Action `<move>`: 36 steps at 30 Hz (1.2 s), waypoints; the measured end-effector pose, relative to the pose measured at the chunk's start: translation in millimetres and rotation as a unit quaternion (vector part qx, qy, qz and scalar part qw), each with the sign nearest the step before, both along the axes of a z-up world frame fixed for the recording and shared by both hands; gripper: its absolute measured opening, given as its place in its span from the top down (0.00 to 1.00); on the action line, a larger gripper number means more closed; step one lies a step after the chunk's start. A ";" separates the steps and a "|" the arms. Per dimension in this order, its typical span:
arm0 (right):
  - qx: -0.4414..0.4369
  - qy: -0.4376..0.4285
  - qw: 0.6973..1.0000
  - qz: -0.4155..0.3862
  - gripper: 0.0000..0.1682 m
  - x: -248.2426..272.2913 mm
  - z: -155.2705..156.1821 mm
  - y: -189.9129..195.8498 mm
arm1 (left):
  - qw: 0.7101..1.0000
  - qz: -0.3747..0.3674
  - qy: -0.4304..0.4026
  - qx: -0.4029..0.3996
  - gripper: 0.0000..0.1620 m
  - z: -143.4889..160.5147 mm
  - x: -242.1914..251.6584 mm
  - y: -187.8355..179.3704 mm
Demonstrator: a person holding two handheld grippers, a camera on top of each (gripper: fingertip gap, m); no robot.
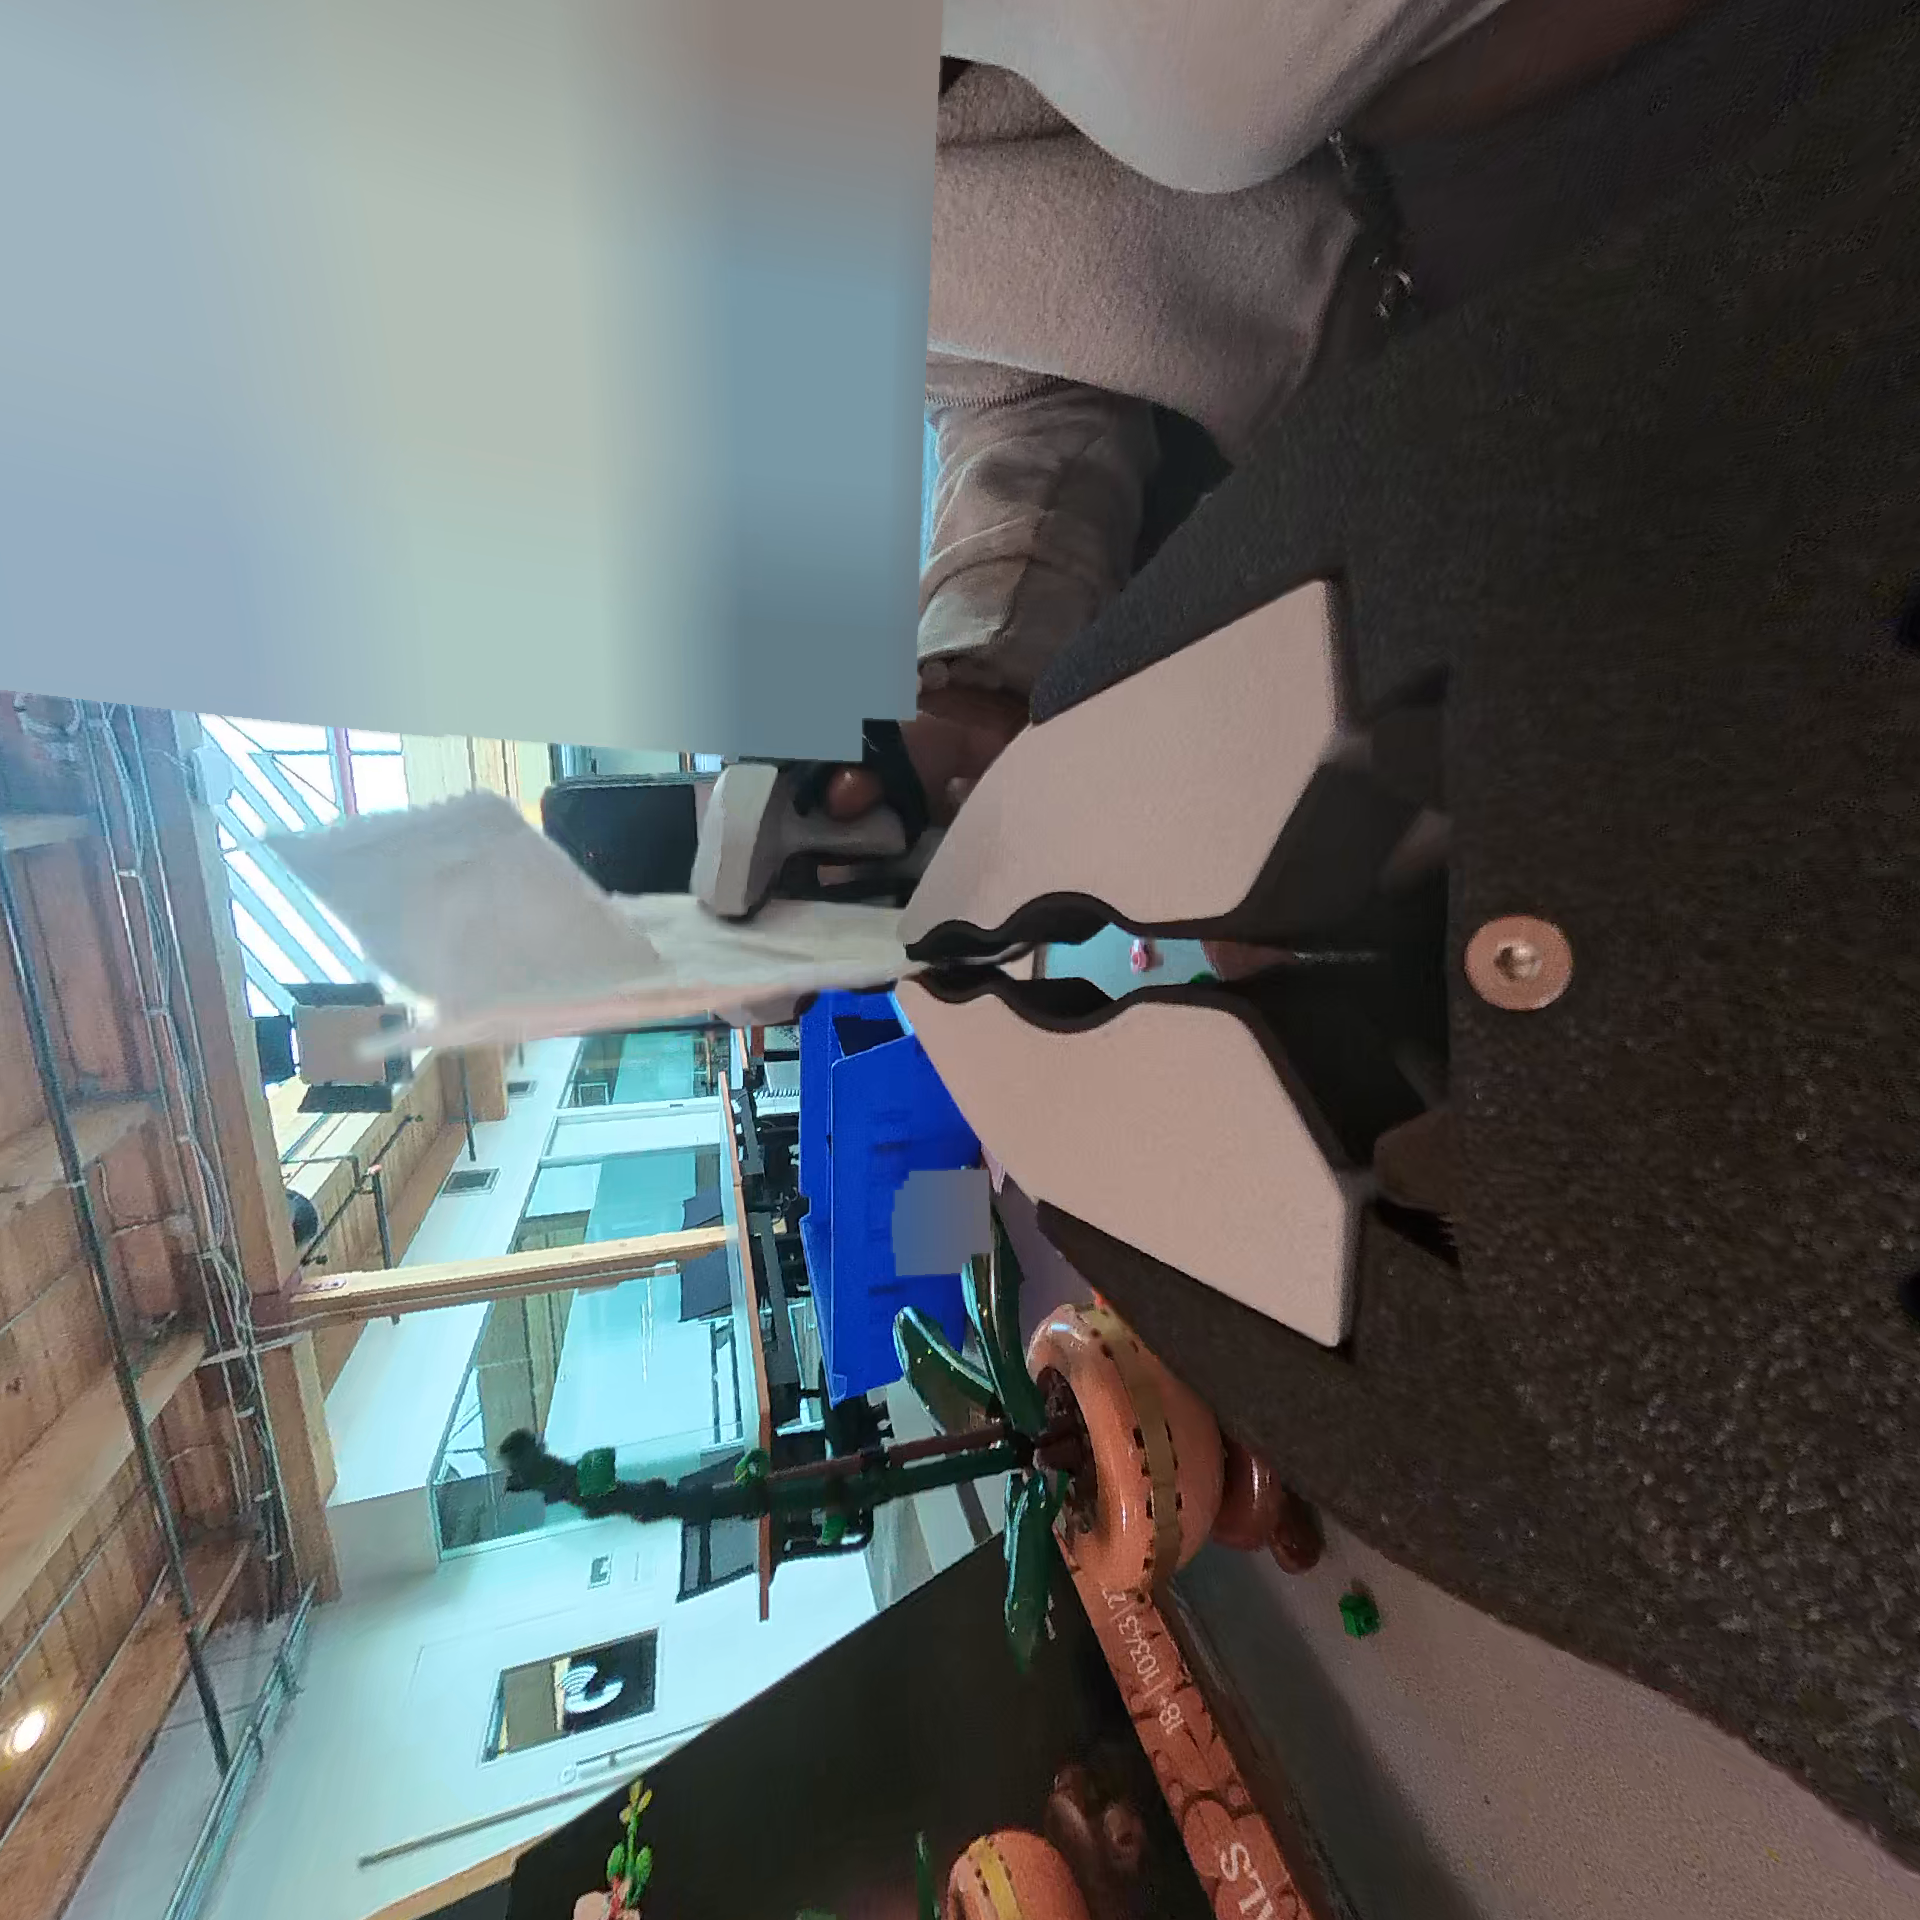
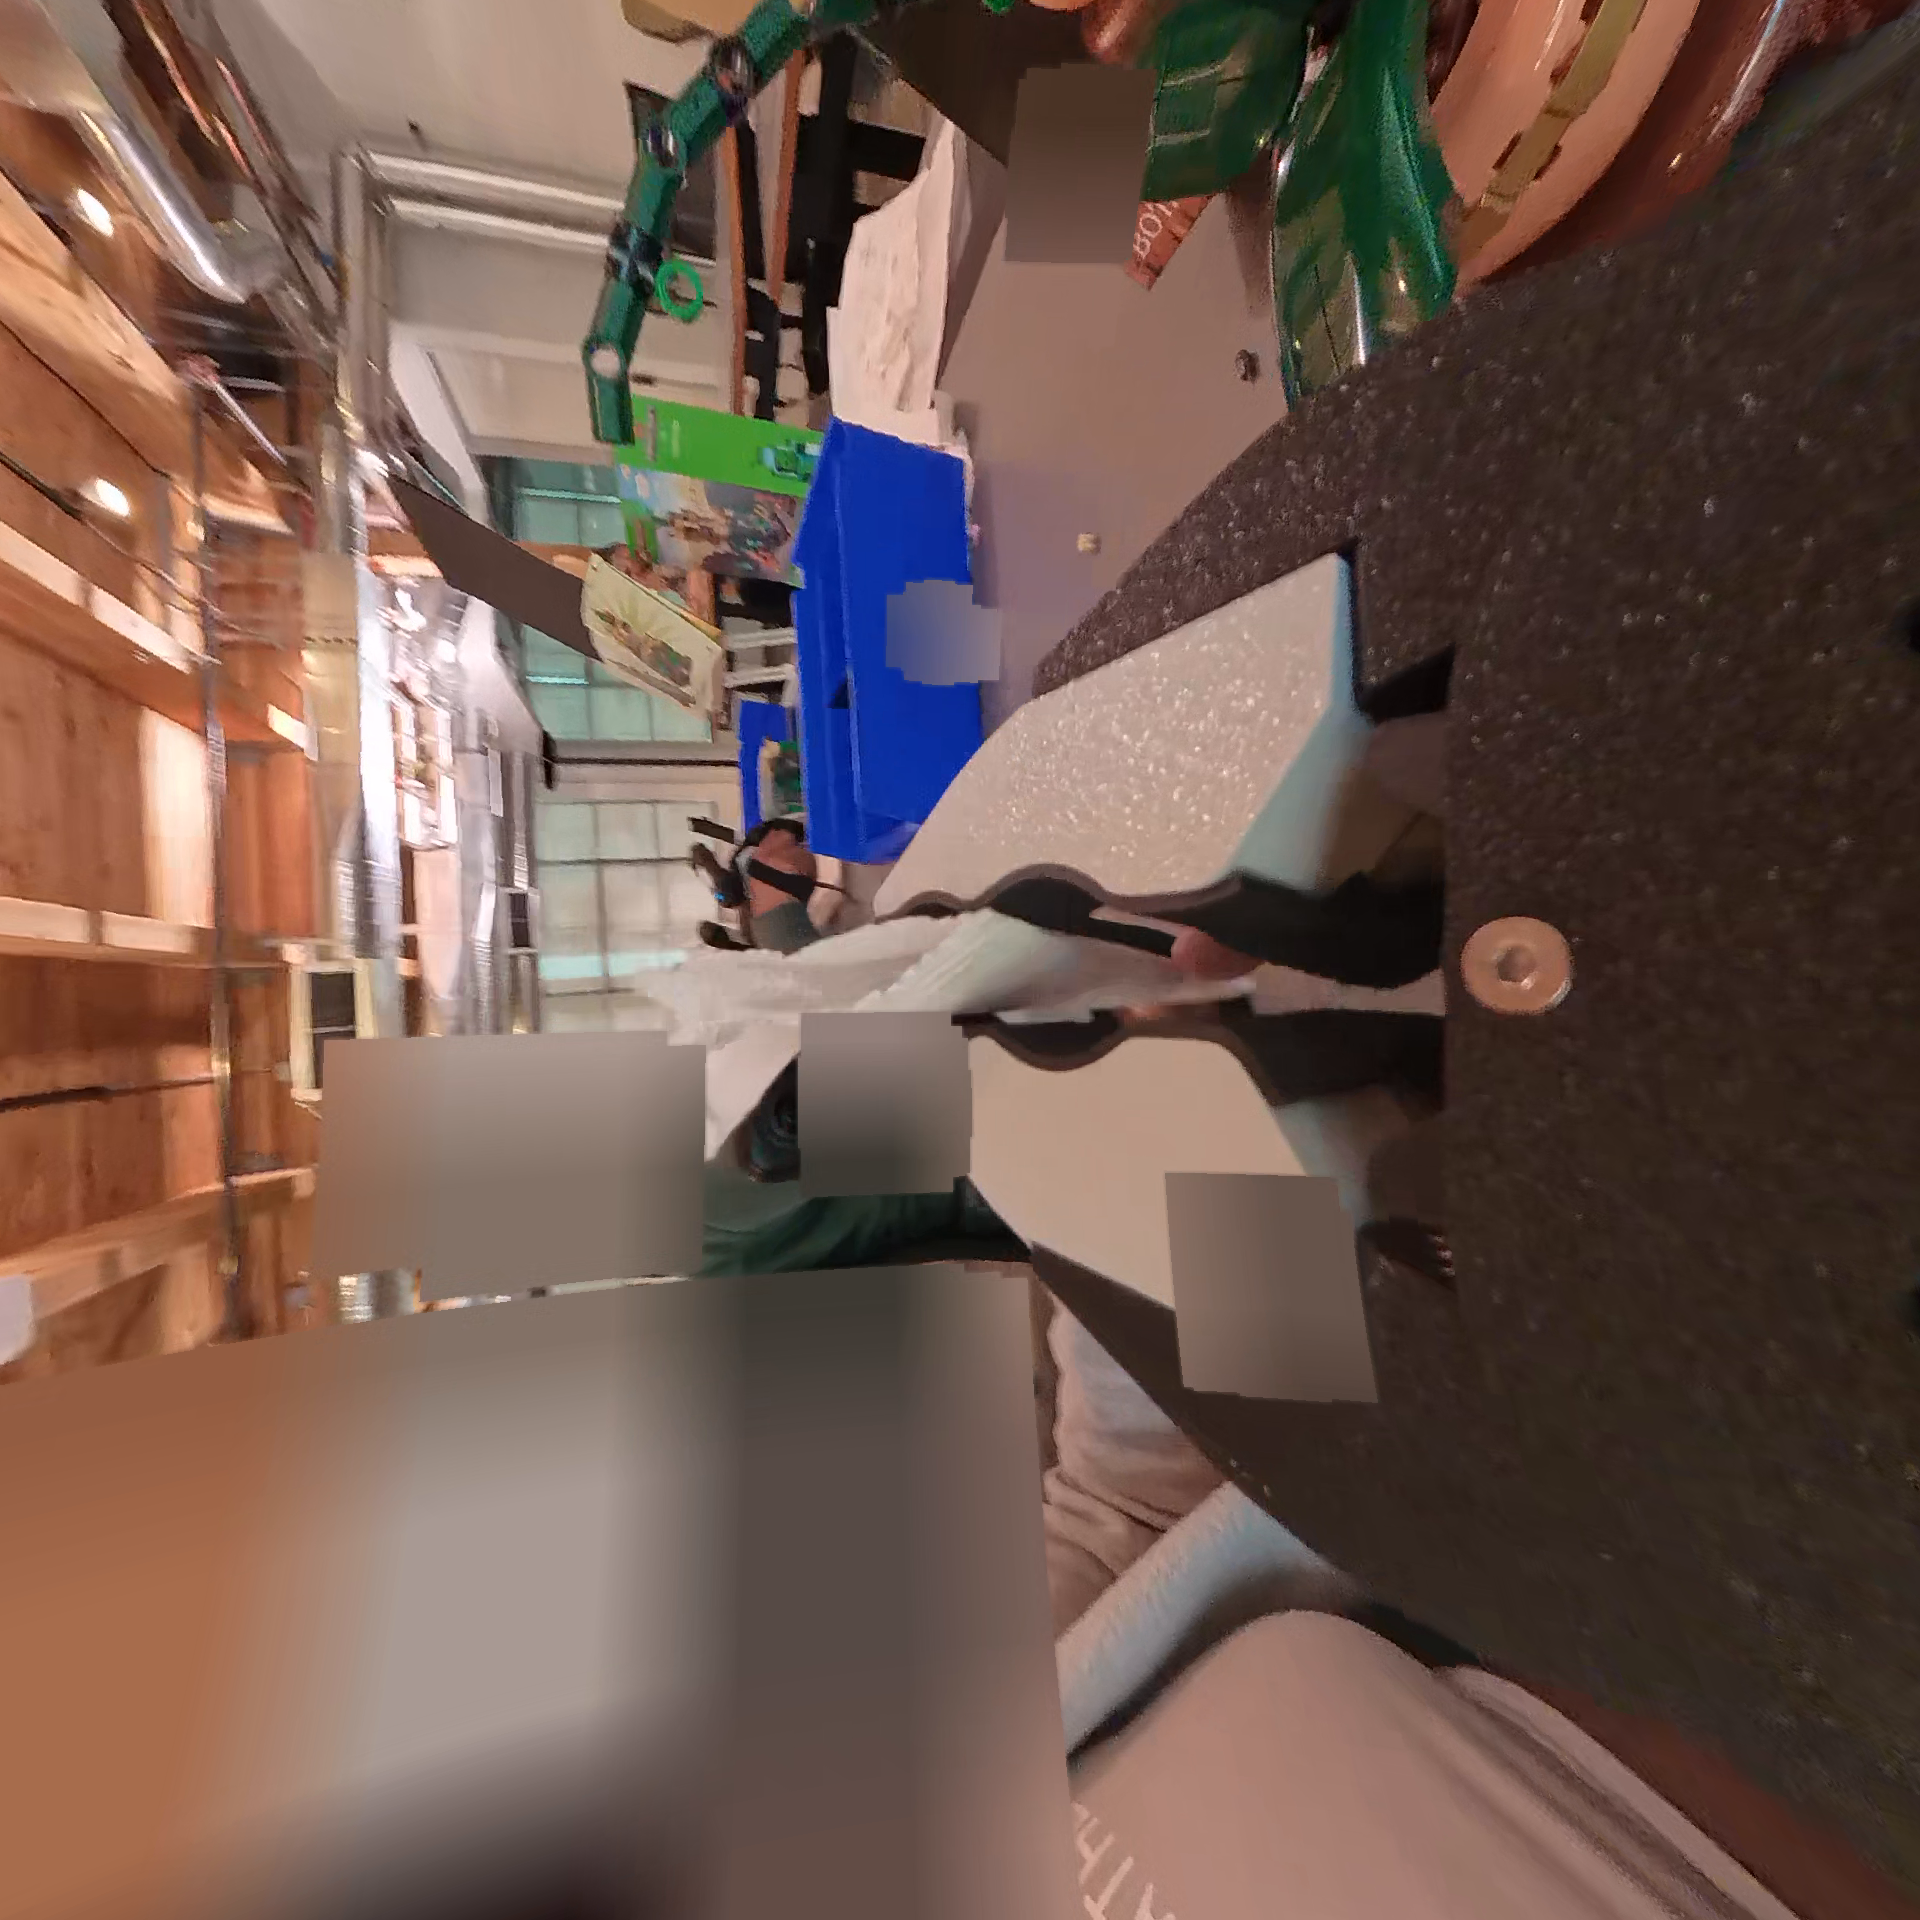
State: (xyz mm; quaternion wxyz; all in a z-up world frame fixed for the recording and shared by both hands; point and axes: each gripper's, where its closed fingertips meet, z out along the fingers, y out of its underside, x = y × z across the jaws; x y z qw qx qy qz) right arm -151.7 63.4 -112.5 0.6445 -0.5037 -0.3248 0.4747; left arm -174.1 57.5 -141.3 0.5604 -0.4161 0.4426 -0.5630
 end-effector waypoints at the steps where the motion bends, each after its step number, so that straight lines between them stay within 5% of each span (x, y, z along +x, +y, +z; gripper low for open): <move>1: 0.002 -0.023 1.000 0.003 0.89 -0.1 -2.1 -1.1 | 1.000 0.002 -0.003 0.008 1.00 1.1 -2.4 0.6; 5: 0.062 -0.152 0.985 -0.055 0.76 14.7 -7.2 0.0 | 0.999 0.018 0.023 0.035 1.00 -1.8 -10.5 6.7; 13: 0.227 -0.325 0.906 -0.150 0.83 16.5 -0.3 -22.0 | 0.994 0.019 0.084 0.073 1.00 -20.0 -4.5 3.8; 23: 0.169 -0.417 0.890 -0.073 0.93 -3.7 -50.9 -25.2 | 0.989 -0.001 0.112 0.101 1.00 -29.4 4.1 -10.1; 30: 0.230 -0.538 0.806 -0.095 0.97 -8.7 -84.1 -21.2 | 0.980 0.012 0.147 0.130 0.99 -42.3 12.5 -12.1; 36: 0.225 -0.524 0.815 -0.101 0.98 -16.9 -86.3 -16.7 | 0.979 0.037 0.146 0.140 0.96 -41.2 15.5 -10.3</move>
